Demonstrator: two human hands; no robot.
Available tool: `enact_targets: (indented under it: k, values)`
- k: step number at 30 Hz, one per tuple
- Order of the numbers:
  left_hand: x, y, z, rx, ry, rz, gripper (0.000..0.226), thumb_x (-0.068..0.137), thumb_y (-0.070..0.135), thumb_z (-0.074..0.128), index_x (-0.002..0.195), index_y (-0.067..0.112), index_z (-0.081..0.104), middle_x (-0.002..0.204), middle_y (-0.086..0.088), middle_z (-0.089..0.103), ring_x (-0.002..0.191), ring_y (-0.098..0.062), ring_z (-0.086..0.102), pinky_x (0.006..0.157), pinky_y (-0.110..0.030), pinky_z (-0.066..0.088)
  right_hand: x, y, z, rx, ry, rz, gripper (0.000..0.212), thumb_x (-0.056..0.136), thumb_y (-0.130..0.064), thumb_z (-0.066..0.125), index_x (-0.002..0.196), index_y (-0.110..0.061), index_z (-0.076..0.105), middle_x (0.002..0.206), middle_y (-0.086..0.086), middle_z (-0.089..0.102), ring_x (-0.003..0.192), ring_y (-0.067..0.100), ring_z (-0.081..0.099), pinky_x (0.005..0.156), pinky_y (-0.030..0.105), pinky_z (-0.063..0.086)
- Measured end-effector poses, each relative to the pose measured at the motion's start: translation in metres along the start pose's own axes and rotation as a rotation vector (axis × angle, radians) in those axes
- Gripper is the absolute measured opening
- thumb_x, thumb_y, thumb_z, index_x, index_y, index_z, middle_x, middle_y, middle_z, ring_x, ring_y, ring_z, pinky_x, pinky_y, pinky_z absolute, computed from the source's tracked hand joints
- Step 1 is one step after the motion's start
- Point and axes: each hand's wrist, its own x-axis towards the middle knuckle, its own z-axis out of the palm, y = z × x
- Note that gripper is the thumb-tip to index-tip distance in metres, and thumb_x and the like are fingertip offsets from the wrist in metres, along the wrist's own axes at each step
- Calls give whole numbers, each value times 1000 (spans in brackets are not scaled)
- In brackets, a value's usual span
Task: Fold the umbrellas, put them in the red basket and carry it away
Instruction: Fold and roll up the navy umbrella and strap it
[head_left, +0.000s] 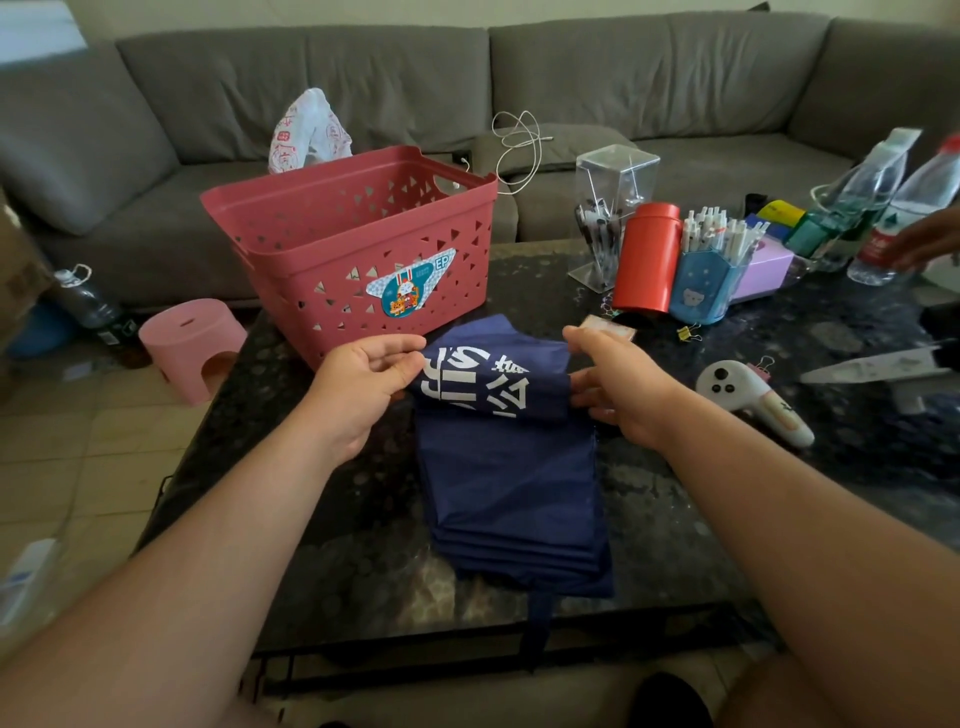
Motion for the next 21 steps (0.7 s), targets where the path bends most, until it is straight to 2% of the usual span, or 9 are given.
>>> enact_targets:
  k: [2, 7, 9, 12, 14, 18, 21]
  values:
    - [-1, -1, -2, 3, 4, -2, 19, 98, 6, 70, 110, 19, 76, 101, -4, 78, 83, -2, 72, 69, -13, 53, 1, 0, 2, 2, 4, -27, 40, 91, -57, 63, 118, -28, 63, 96, 10, 73, 83, 26, 63, 76, 39, 44]
    - [-4, -3, -5, 5, 36, 24, 20, 97, 4, 71, 110, 19, 76, 98, -1, 78, 81, 0, 71, 68, -12, 53, -4, -3, 7, -29, -28, -75, 22, 92, -26, 75, 112, -19, 67, 79, 4, 64, 59, 14, 59, 45, 19, 39]
    - [-5, -3, -5, 3, 32, 29, 21, 96, 4, 72, 109, 20, 76, 95, -1, 78, 81, -1, 71, 69, -13, 53, -5, -3, 9, -40, -4, -100, 20, 92, -16, 76, 110, -17, 69, 80, 3, 66, 57, 11, 60, 42, 17, 40]
    - [-6, -4, -6, 29, -10, 8, 22, 96, 7, 73, 110, 25, 77, 102, -4, 80, 93, -10, 72, 78, -22, 55, -2, -4, 10, 59, 109, -285, 18, 91, -5, 76, 103, -17, 74, 89, 6, 71, 75, 15, 68, 64, 22, 55]
    - [-7, -4, -5, 49, -23, -1, 24, 98, 9, 71, 113, 27, 76, 108, -6, 79, 99, -14, 72, 83, -28, 56, -5, -9, 9, 95, 148, -409, 19, 93, -4, 74, 99, -22, 75, 88, 4, 72, 78, 12, 69, 73, 25, 59]
    - [-4, 0, -3, 56, -59, 38, 30, 101, 11, 68, 126, 26, 73, 111, -6, 76, 98, -10, 71, 75, -19, 56, -20, -21, 9, 47, 145, -594, 26, 91, -4, 77, 99, -29, 75, 92, 2, 76, 82, 11, 70, 77, 24, 60]
    - [0, 2, -2, 133, -49, 133, 31, 97, 6, 73, 117, 29, 76, 92, 13, 74, 86, 0, 67, 75, -13, 53, -26, -24, 8, 10, 106, -629, 40, 85, 2, 81, 106, -31, 73, 102, 12, 75, 91, 22, 74, 84, 32, 63]
